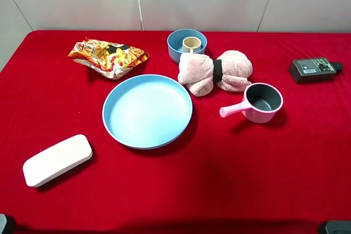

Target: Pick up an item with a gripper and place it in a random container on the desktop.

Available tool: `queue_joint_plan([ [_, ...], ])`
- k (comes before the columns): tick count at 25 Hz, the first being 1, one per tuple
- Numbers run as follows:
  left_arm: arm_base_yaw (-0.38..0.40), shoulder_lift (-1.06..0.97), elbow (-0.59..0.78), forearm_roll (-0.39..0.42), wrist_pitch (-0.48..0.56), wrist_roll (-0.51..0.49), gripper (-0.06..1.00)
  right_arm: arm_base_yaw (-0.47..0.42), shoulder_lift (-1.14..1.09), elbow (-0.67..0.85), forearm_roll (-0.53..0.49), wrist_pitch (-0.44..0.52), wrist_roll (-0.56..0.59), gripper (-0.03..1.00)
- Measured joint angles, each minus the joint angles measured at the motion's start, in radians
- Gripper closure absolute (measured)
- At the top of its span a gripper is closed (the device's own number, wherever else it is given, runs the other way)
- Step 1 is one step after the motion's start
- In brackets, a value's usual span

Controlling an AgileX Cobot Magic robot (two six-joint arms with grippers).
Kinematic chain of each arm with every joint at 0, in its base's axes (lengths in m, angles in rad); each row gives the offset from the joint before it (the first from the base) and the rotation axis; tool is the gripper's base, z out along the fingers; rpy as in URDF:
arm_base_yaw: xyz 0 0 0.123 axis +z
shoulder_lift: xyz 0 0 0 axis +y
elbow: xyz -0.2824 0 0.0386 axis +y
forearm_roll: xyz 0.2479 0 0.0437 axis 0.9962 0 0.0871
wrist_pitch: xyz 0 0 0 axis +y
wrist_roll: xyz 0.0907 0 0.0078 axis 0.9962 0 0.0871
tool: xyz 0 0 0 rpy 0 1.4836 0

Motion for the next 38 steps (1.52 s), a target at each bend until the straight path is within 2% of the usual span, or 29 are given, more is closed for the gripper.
queue_joint_plan([
  [15, 0.006, -0.628, 0.457, -0.009, 0.002, -0.006, -0.05, 0.000, 0.000, 0.000, 0.000, 0.000, 0.000, 0.28],
  [17, 0.041, -0.700, 0.506, -0.024, 0.002, -0.015, -0.05, 0.000, 0.000, 0.000, 0.000, 0.000, 0.000, 0.28],
  [21, 0.159, -0.823, 0.601, -0.058, 0.002, -0.018, -0.05, 0.000, 0.000, 0.000, 0.000, 0.000, 0.000, 0.28],
  [28, 0.357, -0.985, 0.726, -0.061, 0.002, -0.018, -0.05, 0.000, 0.000, 0.000, 0.000, 0.000, 0.000, 0.28],
  [34, 0.468, -1.101, 0.794, -0.060, 0.000, -0.031, -0.05, 0.000, 0.000, 0.000, 0.000, 0.000, 0.000, 0.28],
  [38, 0.500, -1.187, 0.863, -0.060, -0.008, -0.088, -0.05, 0.000, 0.000, 0.000, 0.000, 0.000, 0.000, 0.28],
])
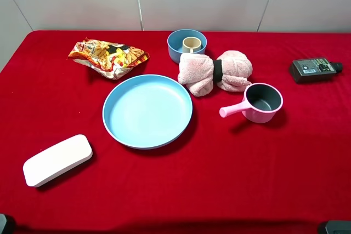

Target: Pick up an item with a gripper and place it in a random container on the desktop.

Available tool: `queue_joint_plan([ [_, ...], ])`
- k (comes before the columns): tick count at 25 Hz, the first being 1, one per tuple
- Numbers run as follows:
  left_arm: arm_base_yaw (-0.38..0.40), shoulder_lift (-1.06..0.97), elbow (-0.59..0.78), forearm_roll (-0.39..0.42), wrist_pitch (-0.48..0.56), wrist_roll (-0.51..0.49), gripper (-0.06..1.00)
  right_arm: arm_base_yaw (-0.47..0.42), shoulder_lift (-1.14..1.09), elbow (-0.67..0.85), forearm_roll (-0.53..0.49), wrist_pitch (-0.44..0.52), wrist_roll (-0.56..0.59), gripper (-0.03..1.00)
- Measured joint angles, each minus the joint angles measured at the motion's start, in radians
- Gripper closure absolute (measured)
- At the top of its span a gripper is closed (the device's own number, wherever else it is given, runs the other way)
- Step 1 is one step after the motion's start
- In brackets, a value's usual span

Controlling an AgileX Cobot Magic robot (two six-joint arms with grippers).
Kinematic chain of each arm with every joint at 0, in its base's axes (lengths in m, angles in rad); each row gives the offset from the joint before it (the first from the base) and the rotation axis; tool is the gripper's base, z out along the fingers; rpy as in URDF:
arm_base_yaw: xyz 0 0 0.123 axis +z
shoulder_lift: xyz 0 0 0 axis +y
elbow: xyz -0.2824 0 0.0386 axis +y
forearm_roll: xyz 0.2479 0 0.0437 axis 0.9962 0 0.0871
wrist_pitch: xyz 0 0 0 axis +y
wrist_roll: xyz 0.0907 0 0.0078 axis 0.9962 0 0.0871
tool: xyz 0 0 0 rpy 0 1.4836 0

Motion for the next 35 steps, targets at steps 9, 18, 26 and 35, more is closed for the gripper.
queue_joint_plan([
  [9, 0.005, -0.171, 0.135, 0.000, -0.093, -0.041, -0.05, 0.000, 0.000, 0.000, 0.000, 0.000, 0.000, 0.28],
  [18, 0.005, -0.190, 0.136, 0.000, -0.096, -0.042, -0.05, 0.000, 0.000, 0.000, 0.000, 0.000, 0.000, 0.28],
  [26, 0.005, -0.190, 0.136, 0.000, -0.096, -0.042, -0.05, 0.000, 0.000, 0.000, 0.000, 0.000, 0.000, 0.28],
  [35, 0.005, -0.190, 0.136, 0.000, -0.096, -0.042, -0.05, 0.000, 0.000, 0.000, 0.000, 0.000, 0.000, 0.28],
])
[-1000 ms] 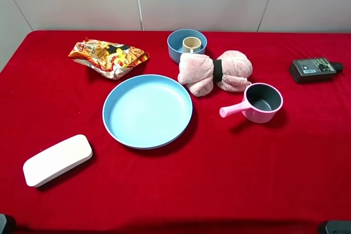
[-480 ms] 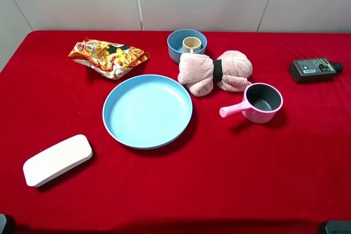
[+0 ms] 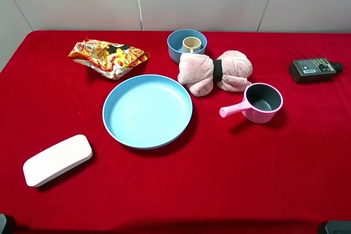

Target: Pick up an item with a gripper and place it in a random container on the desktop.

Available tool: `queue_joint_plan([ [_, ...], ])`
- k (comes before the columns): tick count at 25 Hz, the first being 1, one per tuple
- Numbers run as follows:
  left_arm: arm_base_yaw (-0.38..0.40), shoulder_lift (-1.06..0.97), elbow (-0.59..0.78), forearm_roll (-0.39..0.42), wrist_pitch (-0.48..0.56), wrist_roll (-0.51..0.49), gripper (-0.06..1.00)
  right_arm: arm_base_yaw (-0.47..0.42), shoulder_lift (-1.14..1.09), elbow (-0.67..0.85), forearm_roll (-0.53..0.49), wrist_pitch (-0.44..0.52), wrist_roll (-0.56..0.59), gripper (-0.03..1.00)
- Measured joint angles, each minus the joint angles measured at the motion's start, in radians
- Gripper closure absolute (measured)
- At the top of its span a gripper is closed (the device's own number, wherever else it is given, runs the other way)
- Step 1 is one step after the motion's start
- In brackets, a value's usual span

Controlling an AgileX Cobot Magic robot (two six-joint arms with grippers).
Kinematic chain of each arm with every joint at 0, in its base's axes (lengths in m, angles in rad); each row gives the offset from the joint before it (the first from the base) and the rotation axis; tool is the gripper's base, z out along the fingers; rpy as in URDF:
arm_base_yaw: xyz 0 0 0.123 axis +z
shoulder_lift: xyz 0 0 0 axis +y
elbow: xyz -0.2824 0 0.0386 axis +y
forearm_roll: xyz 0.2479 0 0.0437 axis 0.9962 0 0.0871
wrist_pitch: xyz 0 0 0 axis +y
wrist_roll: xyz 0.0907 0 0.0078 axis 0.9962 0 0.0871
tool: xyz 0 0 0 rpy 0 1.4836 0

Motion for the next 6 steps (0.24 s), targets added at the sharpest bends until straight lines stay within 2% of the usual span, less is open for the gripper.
queue_joint_plan([
  [6, 0.000, 0.000, 0.000, 0.000, 0.000, 0.000, -0.05, 0.000, 0.000, 0.000, 0.000, 0.000, 0.000, 0.28],
])
